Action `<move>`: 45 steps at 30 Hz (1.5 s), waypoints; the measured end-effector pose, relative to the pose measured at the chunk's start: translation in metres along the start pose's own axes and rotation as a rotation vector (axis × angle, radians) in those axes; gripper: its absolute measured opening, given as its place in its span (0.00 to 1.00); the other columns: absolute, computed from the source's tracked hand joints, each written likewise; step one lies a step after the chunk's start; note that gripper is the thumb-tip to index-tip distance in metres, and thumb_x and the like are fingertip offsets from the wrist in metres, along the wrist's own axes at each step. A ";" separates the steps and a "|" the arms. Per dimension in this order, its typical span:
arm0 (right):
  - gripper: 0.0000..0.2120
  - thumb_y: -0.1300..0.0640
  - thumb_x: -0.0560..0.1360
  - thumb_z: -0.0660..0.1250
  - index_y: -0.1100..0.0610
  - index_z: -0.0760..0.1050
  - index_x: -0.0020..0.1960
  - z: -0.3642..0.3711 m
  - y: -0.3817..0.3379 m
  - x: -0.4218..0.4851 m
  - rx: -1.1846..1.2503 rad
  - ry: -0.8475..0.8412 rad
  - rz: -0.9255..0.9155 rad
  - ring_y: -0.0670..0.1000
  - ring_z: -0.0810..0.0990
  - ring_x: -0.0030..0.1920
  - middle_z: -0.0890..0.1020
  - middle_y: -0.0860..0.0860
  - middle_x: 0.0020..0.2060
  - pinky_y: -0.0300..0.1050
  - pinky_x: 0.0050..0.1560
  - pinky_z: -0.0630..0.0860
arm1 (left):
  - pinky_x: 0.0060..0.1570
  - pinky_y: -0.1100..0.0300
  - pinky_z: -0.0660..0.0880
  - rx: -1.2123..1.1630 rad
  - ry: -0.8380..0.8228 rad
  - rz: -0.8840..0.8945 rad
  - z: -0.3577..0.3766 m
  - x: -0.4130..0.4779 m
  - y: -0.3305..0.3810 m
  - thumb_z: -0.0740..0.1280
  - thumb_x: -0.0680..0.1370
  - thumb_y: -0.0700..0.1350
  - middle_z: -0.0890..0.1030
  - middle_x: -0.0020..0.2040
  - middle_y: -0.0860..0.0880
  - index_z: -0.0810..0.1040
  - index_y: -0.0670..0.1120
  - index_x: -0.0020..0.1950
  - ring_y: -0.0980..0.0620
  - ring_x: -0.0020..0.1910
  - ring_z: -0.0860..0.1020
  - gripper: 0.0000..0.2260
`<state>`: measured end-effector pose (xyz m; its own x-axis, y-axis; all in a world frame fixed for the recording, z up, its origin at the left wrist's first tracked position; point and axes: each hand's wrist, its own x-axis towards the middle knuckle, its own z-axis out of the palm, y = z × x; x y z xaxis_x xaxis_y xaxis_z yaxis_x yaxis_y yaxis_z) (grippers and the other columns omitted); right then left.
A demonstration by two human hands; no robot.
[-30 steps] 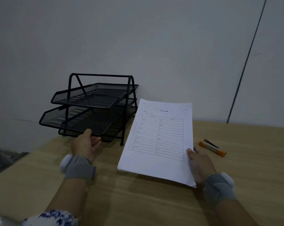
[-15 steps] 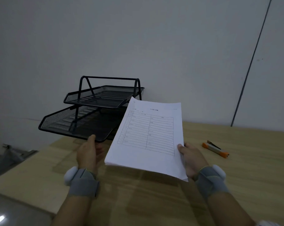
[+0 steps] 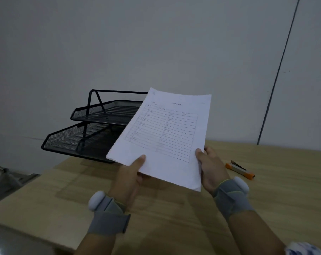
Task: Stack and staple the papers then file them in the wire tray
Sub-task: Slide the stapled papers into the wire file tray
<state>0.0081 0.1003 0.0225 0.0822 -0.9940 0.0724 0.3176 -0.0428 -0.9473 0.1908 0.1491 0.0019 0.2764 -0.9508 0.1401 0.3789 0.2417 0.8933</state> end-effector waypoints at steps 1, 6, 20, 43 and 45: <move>0.08 0.61 0.80 0.54 0.52 0.70 0.49 0.004 -0.001 -0.001 0.013 -0.045 -0.001 0.51 0.80 0.44 0.80 0.48 0.43 0.47 0.43 0.78 | 0.45 0.56 0.78 -0.029 0.090 0.008 0.001 0.001 0.003 0.64 0.77 0.40 0.82 0.48 0.50 0.73 0.43 0.62 0.50 0.47 0.80 0.14; 0.11 0.62 0.78 0.58 0.55 0.70 0.59 0.020 -0.001 -0.005 0.019 -0.188 0.003 0.51 0.82 0.44 0.83 0.49 0.44 0.47 0.41 0.82 | 0.62 0.48 0.71 -0.059 0.309 0.032 -0.011 0.008 0.011 0.60 0.77 0.36 0.76 0.63 0.42 0.69 0.40 0.69 0.41 0.60 0.74 0.19; 0.13 0.70 0.72 0.57 0.57 0.75 0.49 0.035 0.006 -0.015 -0.024 -0.445 0.120 0.55 0.82 0.41 0.83 0.55 0.44 0.43 0.35 0.83 | 0.34 0.57 0.71 0.039 0.386 -0.064 -0.058 0.017 0.047 0.59 0.77 0.38 0.77 0.40 0.47 0.73 0.44 0.41 0.50 0.37 0.75 0.07; 0.06 0.61 0.76 0.60 0.61 0.75 0.47 0.033 0.004 -0.019 -0.011 -0.527 0.254 0.47 0.81 0.25 0.82 0.53 0.32 0.37 0.25 0.79 | 0.38 0.56 0.71 0.064 0.392 -0.115 -0.076 0.016 0.054 0.59 0.77 0.38 0.75 0.42 0.45 0.68 0.38 0.56 0.49 0.40 0.74 0.08; 0.06 0.61 0.76 0.60 0.61 0.75 0.45 0.032 0.005 -0.018 -0.011 -0.523 0.256 0.48 0.81 0.25 0.81 0.53 0.33 0.37 0.24 0.79 | 0.37 0.56 0.70 0.089 0.396 -0.108 -0.080 0.013 0.058 0.58 0.77 0.38 0.75 0.41 0.44 0.68 0.38 0.56 0.48 0.39 0.74 0.08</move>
<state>0.0386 0.1215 0.0269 0.6118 -0.7908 -0.0171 0.2164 0.1882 -0.9580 0.2869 0.1663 0.0211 0.5641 -0.8175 -0.1163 0.3515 0.1102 0.9297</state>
